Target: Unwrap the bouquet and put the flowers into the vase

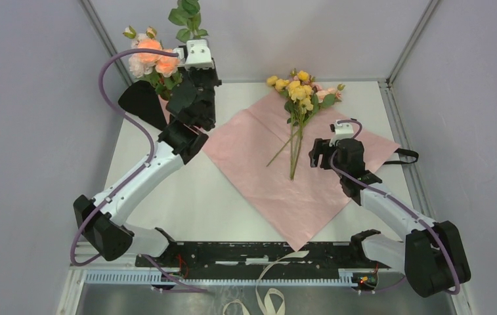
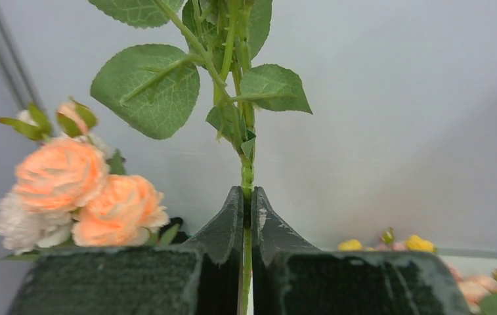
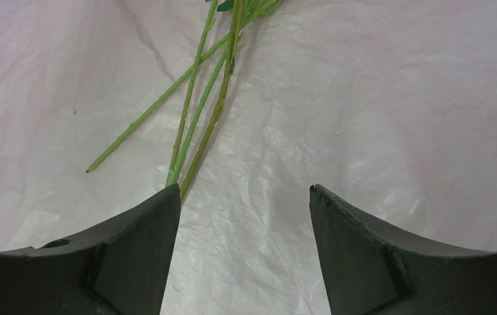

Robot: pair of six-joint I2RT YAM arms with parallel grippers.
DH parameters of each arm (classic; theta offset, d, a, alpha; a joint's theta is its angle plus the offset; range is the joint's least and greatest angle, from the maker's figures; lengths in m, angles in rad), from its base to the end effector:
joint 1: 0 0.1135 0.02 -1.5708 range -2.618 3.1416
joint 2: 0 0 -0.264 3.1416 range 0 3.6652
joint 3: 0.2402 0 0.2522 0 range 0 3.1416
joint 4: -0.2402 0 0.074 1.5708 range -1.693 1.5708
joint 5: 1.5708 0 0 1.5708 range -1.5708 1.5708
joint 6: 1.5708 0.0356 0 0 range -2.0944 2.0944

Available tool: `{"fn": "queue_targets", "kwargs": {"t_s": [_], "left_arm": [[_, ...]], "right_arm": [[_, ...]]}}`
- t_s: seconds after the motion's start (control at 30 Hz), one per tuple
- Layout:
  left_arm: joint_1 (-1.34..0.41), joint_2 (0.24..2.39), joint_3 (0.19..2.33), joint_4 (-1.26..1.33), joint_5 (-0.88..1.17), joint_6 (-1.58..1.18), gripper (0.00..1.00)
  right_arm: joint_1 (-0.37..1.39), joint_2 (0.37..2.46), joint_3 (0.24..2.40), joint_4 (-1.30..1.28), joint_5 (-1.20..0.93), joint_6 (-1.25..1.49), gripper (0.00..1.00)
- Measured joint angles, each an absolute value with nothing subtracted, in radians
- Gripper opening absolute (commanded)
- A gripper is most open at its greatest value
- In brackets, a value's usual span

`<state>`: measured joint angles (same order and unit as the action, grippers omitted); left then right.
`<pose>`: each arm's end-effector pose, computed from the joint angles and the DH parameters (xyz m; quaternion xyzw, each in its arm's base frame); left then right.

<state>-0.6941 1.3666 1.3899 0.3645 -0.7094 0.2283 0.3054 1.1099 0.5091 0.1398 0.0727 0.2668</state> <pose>0.2481 -0.1763 0.4759 -0.0255 0.5966 0.0088 0.8021 0.2265 0.0687 0.2123 0.0028 0.8496 0.1190 0.5138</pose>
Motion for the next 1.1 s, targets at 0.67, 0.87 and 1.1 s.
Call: {"fn": "queue_targets", "kwargs": {"t_s": [0.67,0.87,1.1], "left_arm": [[-0.356,1.443,1.500,0.473,-0.630,0.288,0.02],[-0.315,1.497,1.543,0.472,-0.614,0.286,0.02],[-0.310,1.477,1.475,0.472,-0.618,0.225,0.02]], "right_arm": [[0.305,1.165,0.509,0.163,0.048,0.266,0.77],[0.305,1.172,0.514,0.163,0.050,0.265,0.77],[0.305,1.182,0.515,0.164,0.050,0.265,0.77]]}}
